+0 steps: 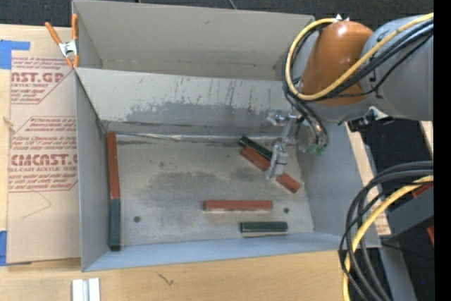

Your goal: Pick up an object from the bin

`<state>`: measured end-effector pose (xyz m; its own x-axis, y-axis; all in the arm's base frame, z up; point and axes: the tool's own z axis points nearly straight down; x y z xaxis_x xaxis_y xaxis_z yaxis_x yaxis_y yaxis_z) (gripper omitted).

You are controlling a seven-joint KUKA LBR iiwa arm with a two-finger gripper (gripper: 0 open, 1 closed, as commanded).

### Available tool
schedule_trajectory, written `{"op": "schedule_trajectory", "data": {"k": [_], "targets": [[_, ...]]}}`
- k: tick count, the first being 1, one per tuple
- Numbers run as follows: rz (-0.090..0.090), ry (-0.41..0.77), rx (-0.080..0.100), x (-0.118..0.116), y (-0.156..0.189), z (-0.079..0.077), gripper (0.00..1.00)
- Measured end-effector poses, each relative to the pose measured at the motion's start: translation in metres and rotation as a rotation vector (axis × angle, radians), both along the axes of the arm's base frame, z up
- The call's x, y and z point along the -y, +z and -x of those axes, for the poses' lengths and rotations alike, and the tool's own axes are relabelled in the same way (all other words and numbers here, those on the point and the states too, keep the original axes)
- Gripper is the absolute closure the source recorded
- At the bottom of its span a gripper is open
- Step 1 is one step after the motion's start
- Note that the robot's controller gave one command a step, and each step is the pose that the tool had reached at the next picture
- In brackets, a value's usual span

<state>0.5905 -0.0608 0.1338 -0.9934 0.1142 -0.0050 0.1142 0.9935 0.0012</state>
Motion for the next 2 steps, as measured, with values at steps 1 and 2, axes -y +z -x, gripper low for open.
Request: {"op": "schedule_trajectory", "data": {"k": [1, 2], "targets": [[-0.001, -0.271, -0.003, 0.007, -0.057, 0.004, 0.0], [0.001, -0.248, -0.001, 0.005, -0.082, 0.002, 0.0]]}}
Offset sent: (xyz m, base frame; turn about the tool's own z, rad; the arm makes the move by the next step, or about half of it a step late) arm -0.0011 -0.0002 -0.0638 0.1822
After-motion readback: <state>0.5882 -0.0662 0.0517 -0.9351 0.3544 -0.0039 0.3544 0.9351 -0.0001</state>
